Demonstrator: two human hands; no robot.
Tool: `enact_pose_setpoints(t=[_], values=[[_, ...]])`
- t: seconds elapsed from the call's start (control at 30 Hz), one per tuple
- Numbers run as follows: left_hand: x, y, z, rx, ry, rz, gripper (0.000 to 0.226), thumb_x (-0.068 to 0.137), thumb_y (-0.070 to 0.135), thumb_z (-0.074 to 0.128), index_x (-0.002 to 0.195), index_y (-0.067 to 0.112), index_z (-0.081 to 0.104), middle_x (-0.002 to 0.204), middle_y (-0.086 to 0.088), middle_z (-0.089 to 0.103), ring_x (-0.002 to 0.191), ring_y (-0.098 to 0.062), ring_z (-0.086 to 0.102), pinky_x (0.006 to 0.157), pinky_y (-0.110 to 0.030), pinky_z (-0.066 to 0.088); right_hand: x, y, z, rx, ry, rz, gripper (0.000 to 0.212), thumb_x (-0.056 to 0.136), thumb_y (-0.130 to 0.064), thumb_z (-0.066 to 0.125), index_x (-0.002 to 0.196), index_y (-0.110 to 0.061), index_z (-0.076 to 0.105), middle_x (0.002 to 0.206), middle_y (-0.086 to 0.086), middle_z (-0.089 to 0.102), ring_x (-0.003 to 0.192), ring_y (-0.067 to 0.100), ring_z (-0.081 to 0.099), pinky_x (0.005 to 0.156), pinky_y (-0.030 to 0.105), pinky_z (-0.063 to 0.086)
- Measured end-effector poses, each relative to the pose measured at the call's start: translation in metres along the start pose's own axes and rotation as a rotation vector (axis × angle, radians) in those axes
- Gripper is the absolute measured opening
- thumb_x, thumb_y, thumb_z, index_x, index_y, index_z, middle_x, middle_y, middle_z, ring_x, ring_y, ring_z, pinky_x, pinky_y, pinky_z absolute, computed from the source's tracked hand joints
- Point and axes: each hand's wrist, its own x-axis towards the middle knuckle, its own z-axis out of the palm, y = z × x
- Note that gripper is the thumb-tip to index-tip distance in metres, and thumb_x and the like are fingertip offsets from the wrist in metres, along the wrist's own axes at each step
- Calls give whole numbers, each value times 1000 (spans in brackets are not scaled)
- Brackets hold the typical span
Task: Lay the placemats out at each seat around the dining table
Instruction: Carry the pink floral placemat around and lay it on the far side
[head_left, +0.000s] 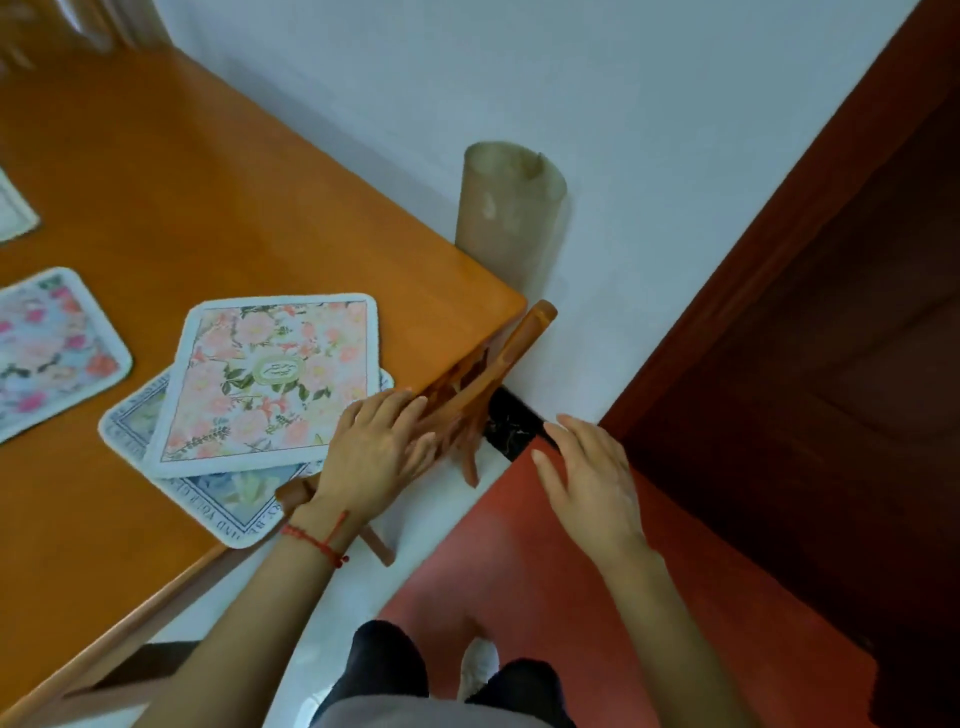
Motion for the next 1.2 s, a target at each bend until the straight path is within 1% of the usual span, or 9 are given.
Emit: enact_pose_setpoints(t=[0.23, 0.43, 0.53, 0.67, 0.87, 0.93, 1.03, 1.13, 1.2], values=[[11, -37, -10, 66, -42, -210, 70, 96, 48, 8, 108, 8, 64, 107, -13, 68, 98, -32, 65, 79, -45, 52, 61, -16, 20, 163, -38, -123, 44, 89, -36, 39, 111, -7, 64, 116, 11, 63, 108, 27, 59, 93, 40, 45], [26, -84, -8, 80, -61, -311, 65, 95, 48, 15, 109, 8, 64, 109, -14, 68, 100, -33, 64, 79, -45, 52, 118, -41, 40, 215, -61, -192, 43, 89, -37, 42, 114, -8, 63, 120, 9, 62, 111, 26, 57, 93, 39, 44], [33, -107, -6, 66, -42, -357, 68, 95, 49, 11, 109, 8, 64, 109, -13, 68, 99, -33, 64, 79, -46, 52, 144, -55, 52, 209, -74, -237, 42, 89, -37, 42, 113, -9, 62, 119, 10, 62, 110, 27, 57, 92, 40, 46], [34, -137, -6, 32, -58, -433, 57, 93, 47, 25, 107, 8, 64, 107, -13, 68, 98, -33, 64, 77, -46, 52, 178, -77, 70, 192, -121, -285, 43, 89, -37, 41, 113, -9, 62, 117, 9, 62, 108, 26, 59, 90, 41, 47], [21, -174, -2, 5, -105, -558, 70, 96, 50, 10, 110, 8, 64, 110, -14, 67, 100, -33, 64, 80, -44, 51, 211, -109, 97, 199, -222, -346, 40, 89, -35, 46, 114, -8, 62, 119, 11, 62, 109, 28, 58, 90, 41, 45], [15, -180, -1, -14, -113, -612, 65, 95, 49, 15, 111, 8, 63, 109, -13, 67, 100, -32, 64, 80, -43, 51, 221, -116, 104, 203, -266, -372, 40, 89, -34, 47, 115, -7, 61, 120, 12, 61, 111, 29, 57, 92, 43, 44], [8, -185, -1, -13, -118, -680, 50, 87, 42, 34, 109, 8, 63, 107, -13, 68, 96, -32, 65, 78, -43, 52, 238, -129, 114, 204, -345, -423, 43, 90, -37, 43, 117, -8, 59, 123, 10, 59, 114, 28, 54, 95, 42, 41], [3, -187, 3, -25, -138, -753, 48, 84, 40, 35, 108, 9, 64, 107, -12, 68, 97, -31, 65, 78, -44, 52, 256, -139, 127, 204, -417, -475, 49, 90, -43, 35, 121, -11, 56, 127, 7, 56, 118, 25, 50, 98, 42, 39], [1, -187, 6, -20, -143, -806, 48, 84, 40, 35, 107, 10, 64, 106, -12, 68, 96, -30, 65, 78, -44, 52, 268, -145, 137, 212, -452, -518, 44, 91, -37, 41, 123, -11, 56, 129, 7, 54, 119, 25, 48, 99, 42, 38]])
